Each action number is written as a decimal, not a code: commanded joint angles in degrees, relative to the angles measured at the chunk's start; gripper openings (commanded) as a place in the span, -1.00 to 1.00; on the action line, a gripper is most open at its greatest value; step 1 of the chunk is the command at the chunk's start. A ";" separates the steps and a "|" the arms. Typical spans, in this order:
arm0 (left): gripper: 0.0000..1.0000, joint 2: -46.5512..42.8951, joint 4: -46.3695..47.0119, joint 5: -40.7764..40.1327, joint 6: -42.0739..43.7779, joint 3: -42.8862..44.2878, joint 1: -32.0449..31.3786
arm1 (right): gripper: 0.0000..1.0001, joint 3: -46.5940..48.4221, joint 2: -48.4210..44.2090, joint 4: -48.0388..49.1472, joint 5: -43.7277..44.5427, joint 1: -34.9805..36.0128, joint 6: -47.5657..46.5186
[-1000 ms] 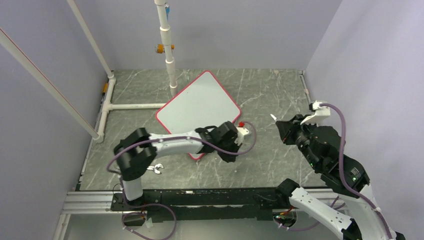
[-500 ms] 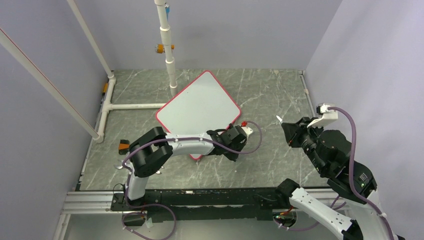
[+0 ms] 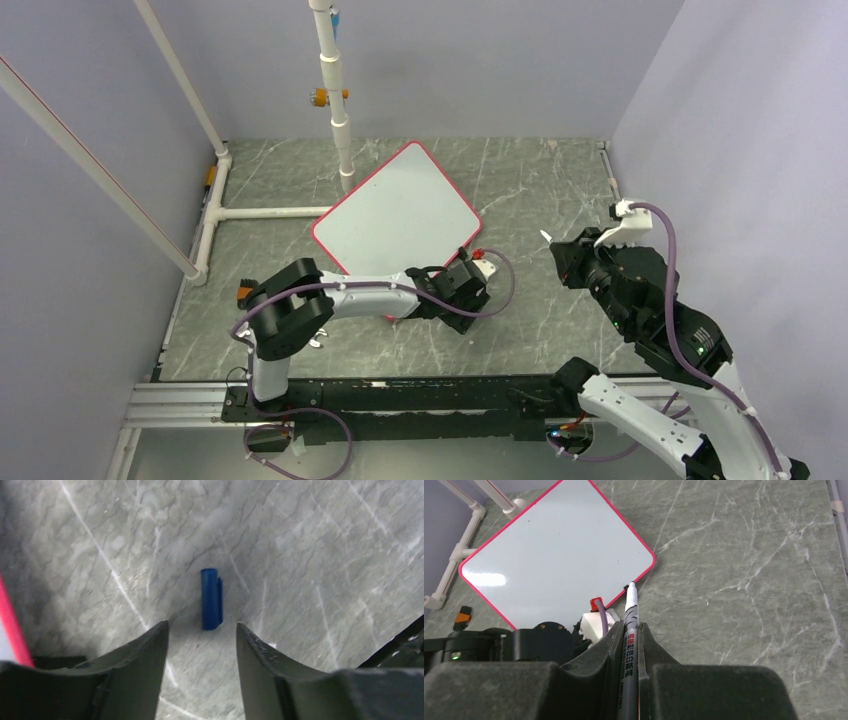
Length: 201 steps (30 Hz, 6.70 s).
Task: Write a sentence on the whiteboard
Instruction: Place the pen cap at the center of the board, then move the whiteboard stand to the center of the board, then write a sentence on the whiteboard.
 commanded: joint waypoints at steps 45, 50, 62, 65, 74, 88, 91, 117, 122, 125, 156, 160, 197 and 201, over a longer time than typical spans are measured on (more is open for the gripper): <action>0.38 -24.03 -7.60 34.25 17.63 8.61 58.24 | -1.00 -9.01 2.76 13.81 -7.94 0.12 -0.01; 0.04 -21.21 -6.84 36.26 18.66 7.30 59.25 | -1.00 -9.16 3.06 13.89 -7.93 0.10 -0.23; -0.24 -16.56 -6.49 38.74 16.78 5.35 59.21 | -1.00 -8.90 3.41 13.77 -7.09 0.11 -1.68; -0.38 -15.90 -5.92 39.05 15.89 4.57 59.10 | -1.00 -9.18 2.89 13.57 -6.65 0.10 -1.69; -0.80 -16.71 -8.59 39.40 20.34 6.03 54.54 | -1.00 -9.15 1.90 12.36 -6.09 0.11 -1.83; -0.38 -16.99 -12.11 39.54 26.26 9.00 49.10 | -1.00 -10.11 2.70 12.74 -7.61 0.12 -1.87; 0.03 -17.98 -12.94 35.77 25.69 8.99 49.13 | -1.00 -10.25 3.24 13.00 -7.93 0.11 -1.86; -0.02 -14.51 -18.67 48.87 14.05 9.54 52.38 | -1.00 -8.63 9.36 16.08 -10.55 0.06 -0.77; -0.28 -13.68 -17.42 52.30 12.75 9.38 53.17 | -1.00 -8.78 9.64 16.43 -11.07 0.09 -0.50; -0.51 -13.55 -17.34 53.36 12.85 9.77 53.32 | -1.00 -8.88 9.64 16.33 -11.20 0.11 -0.37; -1.00 -13.41 -21.75 50.84 20.20 18.69 48.66 | -1.00 -6.18 24.20 29.10 -34.38 2.59 -6.78; -1.00 -13.19 -21.83 48.37 19.01 18.75 48.67 | -1.00 -2.76 29.10 30.32 -31.62 6.35 -6.03; -1.00 -14.11 -21.10 46.29 16.68 17.52 47.11 | -1.00 13.26 52.34 34.14 -12.53 19.37 -4.59; -1.00 -14.22 -21.09 46.32 16.64 17.37 47.08 | -1.00 12.46 52.51 34.06 -12.27 19.45 -4.42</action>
